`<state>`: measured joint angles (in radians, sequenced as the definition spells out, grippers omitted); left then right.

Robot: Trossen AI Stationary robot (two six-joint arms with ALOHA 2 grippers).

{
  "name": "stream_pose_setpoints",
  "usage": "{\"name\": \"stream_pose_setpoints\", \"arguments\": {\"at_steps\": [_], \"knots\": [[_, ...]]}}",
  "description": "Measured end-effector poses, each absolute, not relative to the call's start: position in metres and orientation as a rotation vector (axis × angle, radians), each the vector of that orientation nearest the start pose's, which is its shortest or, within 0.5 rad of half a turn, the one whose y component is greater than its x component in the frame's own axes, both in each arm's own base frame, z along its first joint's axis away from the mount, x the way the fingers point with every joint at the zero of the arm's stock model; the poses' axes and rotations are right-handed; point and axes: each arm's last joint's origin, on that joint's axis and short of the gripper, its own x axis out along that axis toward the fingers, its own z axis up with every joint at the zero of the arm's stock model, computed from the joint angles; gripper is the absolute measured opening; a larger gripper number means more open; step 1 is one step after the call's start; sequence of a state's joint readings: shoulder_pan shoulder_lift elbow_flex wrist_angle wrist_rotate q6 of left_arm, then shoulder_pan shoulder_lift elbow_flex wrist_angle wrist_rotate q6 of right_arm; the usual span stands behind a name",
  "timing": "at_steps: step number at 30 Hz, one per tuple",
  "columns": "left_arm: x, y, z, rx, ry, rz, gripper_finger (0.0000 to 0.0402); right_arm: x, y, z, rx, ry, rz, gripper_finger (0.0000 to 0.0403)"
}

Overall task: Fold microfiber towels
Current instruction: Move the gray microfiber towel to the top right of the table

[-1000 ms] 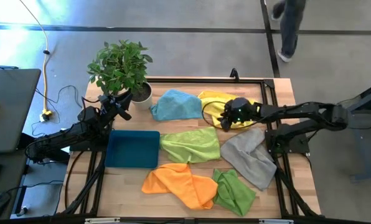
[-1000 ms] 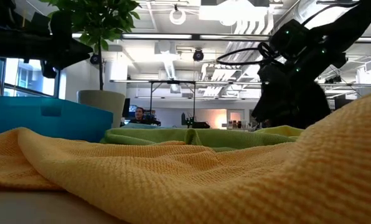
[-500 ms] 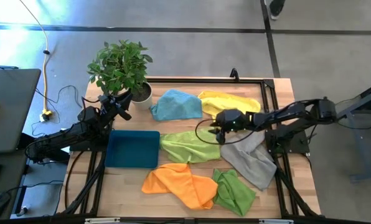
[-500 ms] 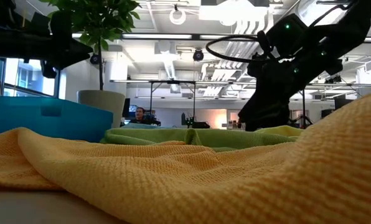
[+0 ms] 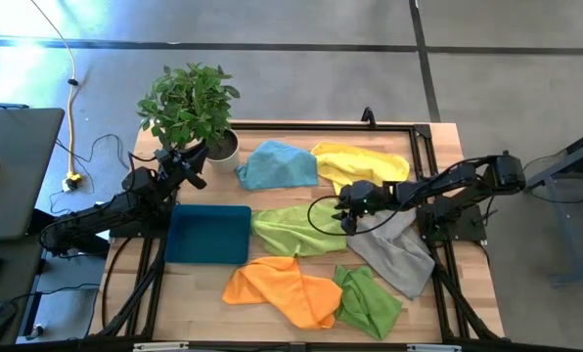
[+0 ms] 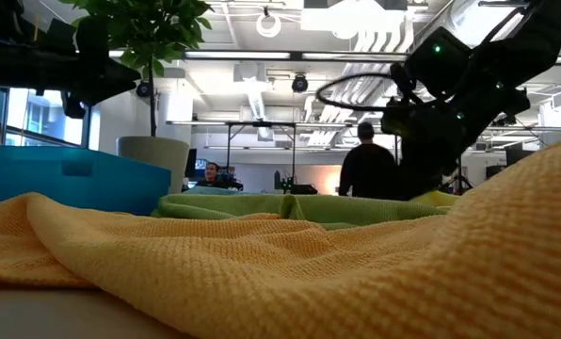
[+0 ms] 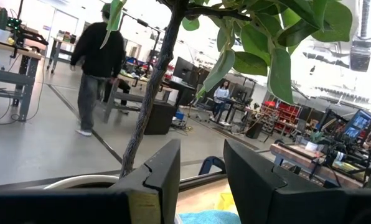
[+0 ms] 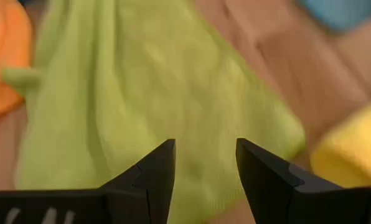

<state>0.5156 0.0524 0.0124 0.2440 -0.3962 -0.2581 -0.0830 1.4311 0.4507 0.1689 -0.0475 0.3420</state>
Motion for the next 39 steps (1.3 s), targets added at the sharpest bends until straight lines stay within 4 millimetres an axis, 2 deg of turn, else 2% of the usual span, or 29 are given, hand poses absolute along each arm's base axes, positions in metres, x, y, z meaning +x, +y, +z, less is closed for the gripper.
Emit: {"name": "stream_pose_setpoints", "arguments": {"at_steps": [4,10,19,23,27,30,35,39], "knots": [[0.078,0.057,0.187,-0.227,-0.327,0.876,0.0113,0.227,-0.016,0.118,0.422,0.914,-0.172,0.0161],[0.078,0.057,0.187,-0.226,-0.326,0.876,0.0113,0.221,-0.015,0.115,0.492,0.993,-0.181,0.0161],[0.078,0.057,0.187,-0.227,-0.326,0.876,0.0113,0.219,-0.013,0.114,0.515,1.024,-0.158,0.0161],[0.078,0.057,0.187,-0.227,-0.327,0.876,0.0113,0.221,-0.013,0.115,0.468,0.998,-0.148,0.0161],[0.078,0.057,0.187,-0.227,-0.326,0.876,0.0113,0.234,-0.017,0.127,0.347,0.973,-0.169,0.0161],[0.078,0.057,0.187,-0.227,-0.328,0.878,0.0113,0.249,-0.023,0.146,0.262,0.925,-0.180,0.0161],[0.078,0.057,0.187,-0.227,-0.328,0.878,0.0113,0.256,-0.031,0.171,0.253,1.042,-0.229,0.0161],[0.078,0.057,0.187,-0.227,-0.328,0.876,0.0113,0.248,-0.029,0.178,0.350,1.199,-0.266,0.0161]]}}
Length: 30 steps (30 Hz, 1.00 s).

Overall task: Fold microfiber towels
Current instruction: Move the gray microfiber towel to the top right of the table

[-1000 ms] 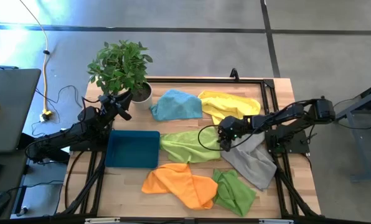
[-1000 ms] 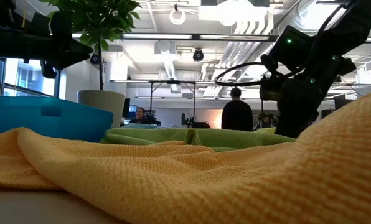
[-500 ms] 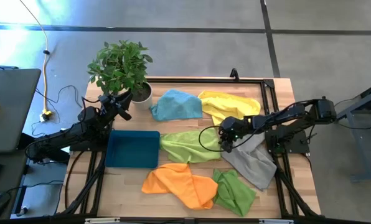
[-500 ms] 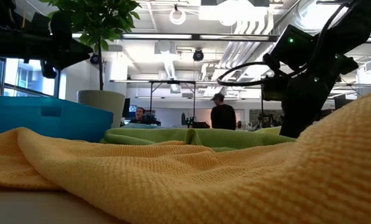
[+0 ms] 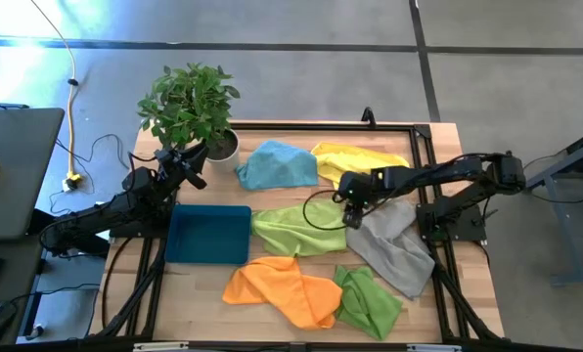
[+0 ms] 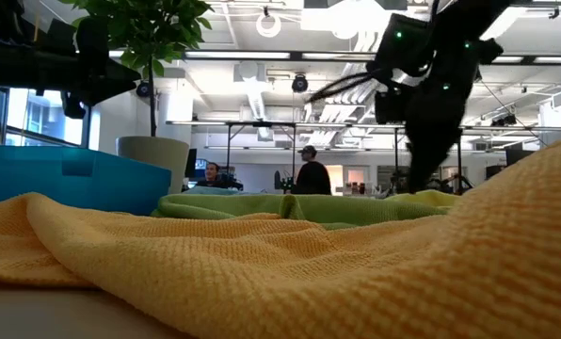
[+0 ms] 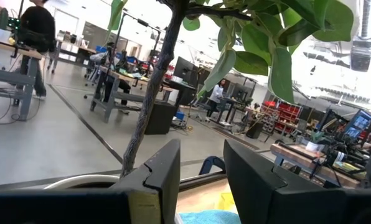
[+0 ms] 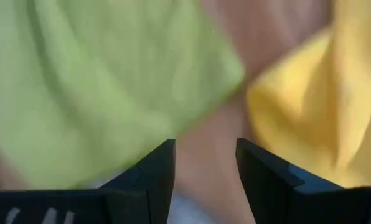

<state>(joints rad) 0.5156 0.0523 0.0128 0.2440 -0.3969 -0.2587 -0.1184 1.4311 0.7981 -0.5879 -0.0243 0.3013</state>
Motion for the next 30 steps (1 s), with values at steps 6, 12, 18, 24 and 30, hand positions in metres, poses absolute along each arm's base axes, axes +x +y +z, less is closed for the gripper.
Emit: {"name": "stream_pose_setpoints", "arguments": {"at_steps": [6,12,18,24,30], "knots": [[0.078,0.057,0.187,-0.227,-0.327,0.876,0.0113,0.241,-0.015,0.175,0.470,1.303,-0.245,0.0161],[0.078,0.057,0.187,-0.227,-0.328,0.877,0.0113,0.237,0.002,0.174,0.473,1.363,-0.240,0.0161],[0.078,0.057,0.187,-0.230,-0.330,0.884,0.0113,0.231,0.013,0.173,0.473,1.412,-0.294,0.0161],[0.078,0.057,0.187,-0.257,-0.342,0.871,0.0113,0.226,0.018,0.173,0.487,1.448,-0.385,0.0161],[0.078,0.057,0.187,-0.342,-0.381,0.844,0.0113,0.223,0.021,0.172,0.500,1.455,-0.457,0.0161]]}}
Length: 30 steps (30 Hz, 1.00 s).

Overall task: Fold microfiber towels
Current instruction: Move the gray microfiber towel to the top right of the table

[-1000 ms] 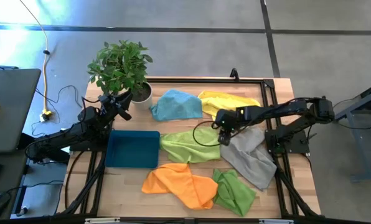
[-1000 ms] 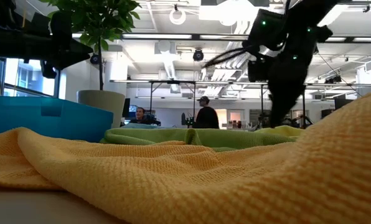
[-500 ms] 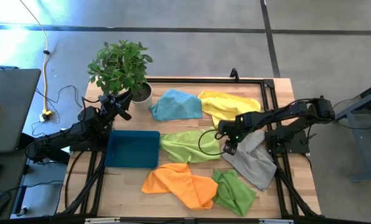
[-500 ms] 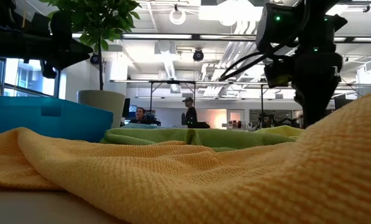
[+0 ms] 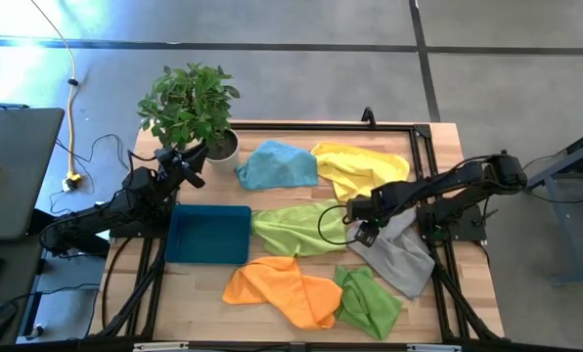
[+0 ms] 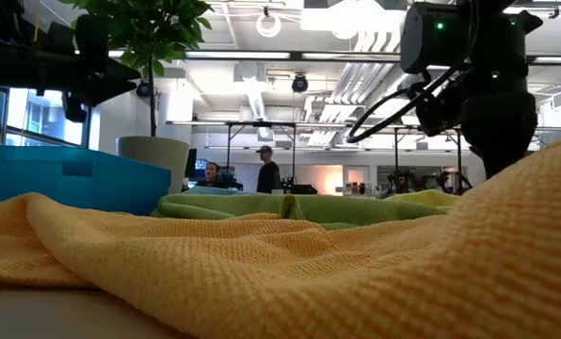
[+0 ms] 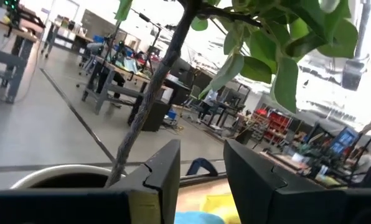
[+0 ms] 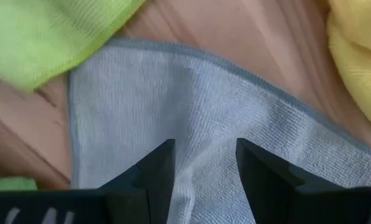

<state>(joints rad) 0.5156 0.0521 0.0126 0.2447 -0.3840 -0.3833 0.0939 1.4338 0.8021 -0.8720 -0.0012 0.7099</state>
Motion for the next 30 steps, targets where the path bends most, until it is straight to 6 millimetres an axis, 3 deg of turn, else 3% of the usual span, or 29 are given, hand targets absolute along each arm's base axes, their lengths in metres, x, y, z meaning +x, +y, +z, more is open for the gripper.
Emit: {"name": "stream_pose_setpoints", "arguments": {"at_steps": [6,11,19,22,30], "knots": [[0.082,0.052,0.190,-0.331,-0.366,0.613,0.0113,0.228,0.029,0.170,0.498,1.407,-0.464,0.0161],[0.082,0.047,0.199,-0.296,-0.424,0.462,0.0113,0.234,0.035,0.153,0.471,1.460,-0.472,0.0161],[0.082,0.046,0.202,-0.263,-0.443,0.443,0.0113,0.242,0.033,0.126,0.398,1.571,-0.517,0.0161],[0.082,0.046,0.202,-0.263,-0.443,0.442,0.0113,0.243,0.024,0.124,0.364,1.567,-0.557,0.0161],[0.082,0.046,0.202,-0.260,-0.442,0.443,0.0113,0.234,-0.031,0.128,0.087,1.427,-0.970,0.0161]]}}
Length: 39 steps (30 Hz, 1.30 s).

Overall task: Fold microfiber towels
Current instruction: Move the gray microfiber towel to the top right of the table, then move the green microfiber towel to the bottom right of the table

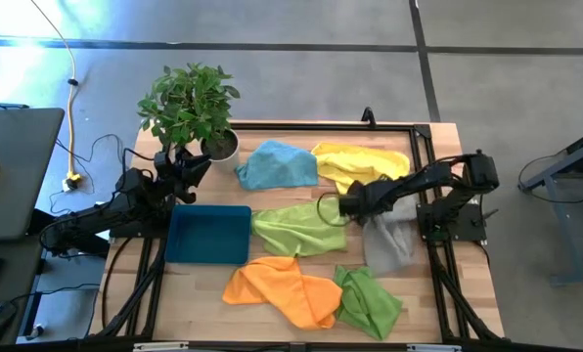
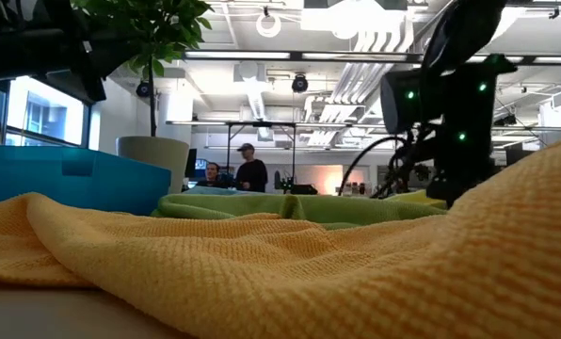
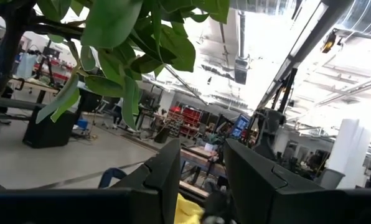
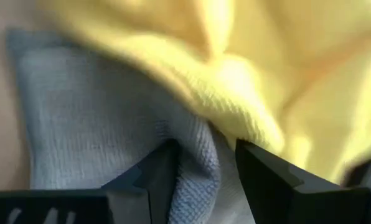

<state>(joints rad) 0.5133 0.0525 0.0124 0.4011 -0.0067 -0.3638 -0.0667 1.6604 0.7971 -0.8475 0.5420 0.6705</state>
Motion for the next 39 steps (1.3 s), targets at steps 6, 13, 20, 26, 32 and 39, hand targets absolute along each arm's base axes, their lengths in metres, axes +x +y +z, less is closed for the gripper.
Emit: {"name": "stream_pose_setpoints", "arguments": {"at_steps": [6,13,20,26,32,39], "knots": [[0.082,0.046,0.202,-0.260,-0.443,0.445,0.0113,0.228,-0.076,0.132,-0.008,1.320,-1.235,0.0161],[0.082,0.046,0.202,-0.261,-0.443,0.447,0.0113,0.222,-0.093,0.134,-0.014,1.306,-1.334,0.0161],[0.081,0.048,0.202,-0.267,-0.454,0.490,0.0113,0.219,-0.099,0.151,-0.201,1.124,-1.501,0.0161],[0.080,0.049,0.202,-0.274,-0.465,0.534,0.0113,0.212,-0.105,0.178,-0.245,0.944,-1.619,0.0161],[0.080,0.049,0.202,-0.276,-0.465,0.531,0.0113,0.206,-0.107,0.207,-0.179,0.790,-1.636,0.0161],[0.080,0.049,0.202,-0.313,-0.475,0.521,0.0113,0.207,-0.102,0.231,0.027,0.706,-1.424,0.0161]]}}
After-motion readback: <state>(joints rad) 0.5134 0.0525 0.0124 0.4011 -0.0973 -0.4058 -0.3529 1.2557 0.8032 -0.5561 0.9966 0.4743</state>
